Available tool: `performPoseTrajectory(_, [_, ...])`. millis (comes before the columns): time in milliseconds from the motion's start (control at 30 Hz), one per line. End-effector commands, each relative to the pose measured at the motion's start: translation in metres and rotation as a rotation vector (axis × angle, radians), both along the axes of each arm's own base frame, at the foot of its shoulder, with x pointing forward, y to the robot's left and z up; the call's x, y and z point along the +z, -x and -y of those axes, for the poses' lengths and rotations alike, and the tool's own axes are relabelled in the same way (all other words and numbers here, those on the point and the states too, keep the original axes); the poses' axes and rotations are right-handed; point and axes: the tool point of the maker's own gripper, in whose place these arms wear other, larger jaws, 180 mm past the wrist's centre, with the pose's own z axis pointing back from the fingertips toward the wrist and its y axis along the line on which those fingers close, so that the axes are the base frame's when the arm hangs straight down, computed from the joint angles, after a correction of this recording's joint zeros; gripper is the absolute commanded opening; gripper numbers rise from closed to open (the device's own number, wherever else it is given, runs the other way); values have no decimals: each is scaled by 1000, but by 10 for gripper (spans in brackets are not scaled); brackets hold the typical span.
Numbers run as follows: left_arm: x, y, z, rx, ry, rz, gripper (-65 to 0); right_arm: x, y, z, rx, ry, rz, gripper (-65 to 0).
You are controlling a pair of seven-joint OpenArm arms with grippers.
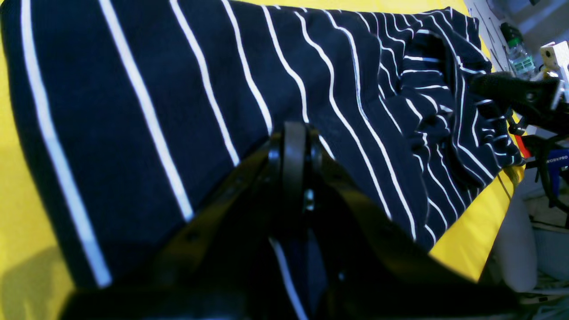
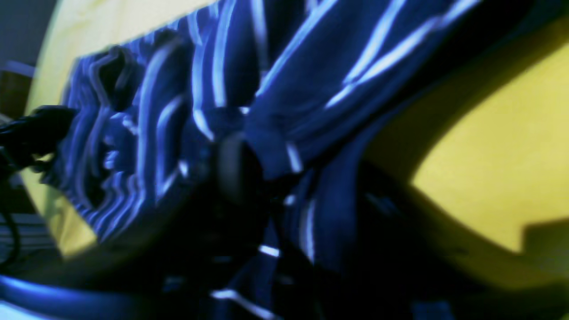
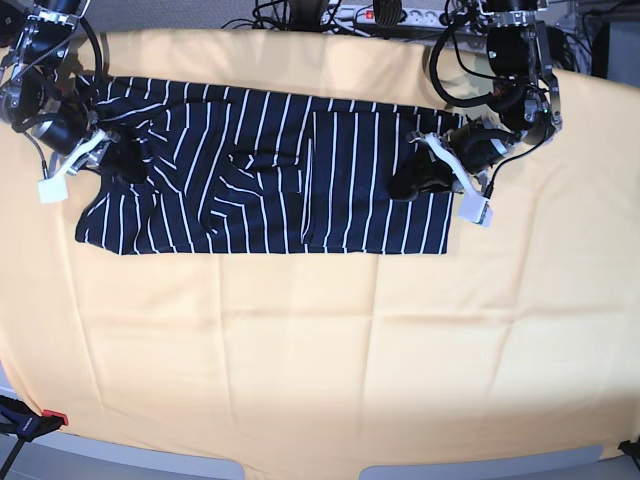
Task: Fold the T-shirt properly
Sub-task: 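Fold the strip end with the left gripper toward the right gripper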
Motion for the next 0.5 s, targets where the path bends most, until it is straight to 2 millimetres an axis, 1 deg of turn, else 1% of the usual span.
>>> performPoseTrajectory(0, [14, -7, 0, 2, 22, 50, -650, 9, -6, 9, -4, 23, 22, -506])
performPoseTrajectory(33, [14, -7, 0, 2, 23, 50, -650, 12, -9, 13, -15, 27, 33, -590])
performPoseTrajectory(67, [15, -7, 1, 3, 27, 51, -650, 16, -12, 17, -28, 30, 48, -650])
performPoseTrajectory(133, [19, -8, 1, 8, 52, 58, -650, 24, -17, 28, -59, 39, 74, -650])
performPoseTrajectory(233, [37, -14, -5, 42, 140, 91, -650, 38, -22, 47, -95, 74, 114, -650])
performPoseTrajectory(300, [52, -18, -14, 76, 203, 124, -650, 48, -23, 59, -105, 113, 134, -650])
performPoseTrajectory(367, [62, -21, -25, 108, 243, 147, -650, 53, -23, 74, -108, 185, 127, -650])
performPoseTrajectory(467, [63, -22, -41, 132, 218, 148, -650, 62, -22, 95, -95, 301, 115, -650])
